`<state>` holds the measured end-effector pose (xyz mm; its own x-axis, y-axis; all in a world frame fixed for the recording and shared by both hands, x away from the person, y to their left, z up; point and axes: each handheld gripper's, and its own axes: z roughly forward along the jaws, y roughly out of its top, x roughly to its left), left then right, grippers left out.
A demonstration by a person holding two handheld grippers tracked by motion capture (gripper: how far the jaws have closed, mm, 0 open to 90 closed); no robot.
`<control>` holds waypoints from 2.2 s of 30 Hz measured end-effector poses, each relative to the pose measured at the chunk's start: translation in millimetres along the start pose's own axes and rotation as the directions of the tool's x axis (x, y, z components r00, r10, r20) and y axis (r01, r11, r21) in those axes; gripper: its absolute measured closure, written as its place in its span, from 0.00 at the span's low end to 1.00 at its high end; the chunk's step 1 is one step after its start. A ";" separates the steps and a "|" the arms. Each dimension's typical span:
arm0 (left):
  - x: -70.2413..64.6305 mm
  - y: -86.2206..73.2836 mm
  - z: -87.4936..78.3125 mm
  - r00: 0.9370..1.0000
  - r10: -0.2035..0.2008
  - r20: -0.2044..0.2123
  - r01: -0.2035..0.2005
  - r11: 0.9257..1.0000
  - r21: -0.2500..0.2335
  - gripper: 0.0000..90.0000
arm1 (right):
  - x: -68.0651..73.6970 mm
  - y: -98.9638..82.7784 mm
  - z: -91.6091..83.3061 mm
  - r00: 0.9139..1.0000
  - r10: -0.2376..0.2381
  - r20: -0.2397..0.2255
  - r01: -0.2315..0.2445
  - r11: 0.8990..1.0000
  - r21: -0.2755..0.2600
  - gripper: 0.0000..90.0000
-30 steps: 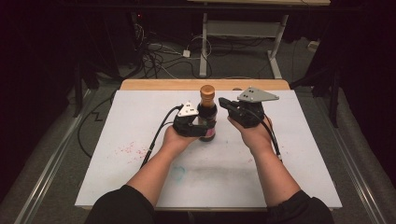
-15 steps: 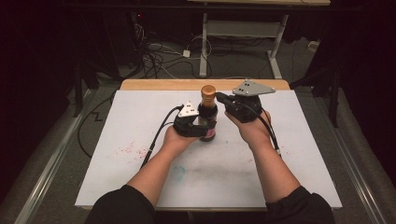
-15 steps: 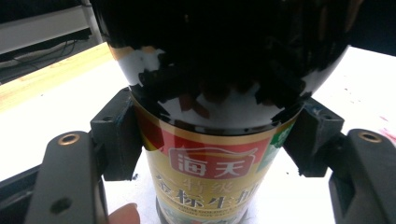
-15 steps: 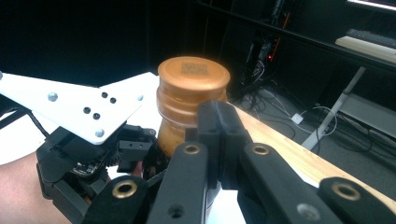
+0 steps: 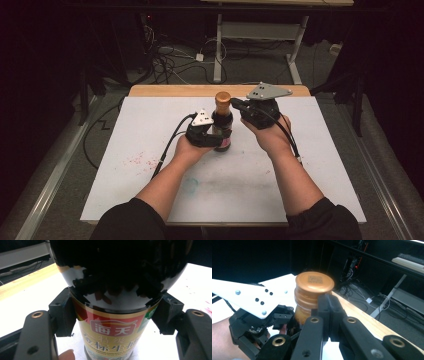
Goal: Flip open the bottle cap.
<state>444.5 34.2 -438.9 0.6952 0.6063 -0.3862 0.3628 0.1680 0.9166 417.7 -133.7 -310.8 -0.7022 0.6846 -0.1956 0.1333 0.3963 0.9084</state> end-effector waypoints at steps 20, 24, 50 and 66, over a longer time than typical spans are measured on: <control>-5.0 -1.1 4.8 0.998 -0.062 -0.022 0.061 0.996 -0.070 0.34 | 3.0 4.9 -0.2 1.000 -0.020 0.006 0.020 0.999 0.028 1.00; -5.3 -1.4 5.0 0.998 -0.060 -0.024 0.058 0.996 -0.071 0.34 | 3.2 5.8 0.0 1.000 -0.019 0.010 0.019 0.999 0.032 1.00; -5.2 -2.5 5.6 0.998 -0.052 -0.030 0.049 0.996 -0.078 0.34 | 4.6 10.2 1.8 0.999 -0.035 0.021 0.034 0.998 0.052 1.00; -14.9 -5.2 13.9 0.998 -0.062 -0.029 0.058 0.991 -0.123 0.34 | 5.1 40.2 -16.1 1.000 -0.015 0.001 0.015 0.995 -0.098 1.00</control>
<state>440.9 13.5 -439.4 0.6533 0.6170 -0.4388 0.3232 0.2969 0.8986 408.2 -124.1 -269.3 -0.7034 0.6793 -0.2091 0.0537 0.3441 0.9374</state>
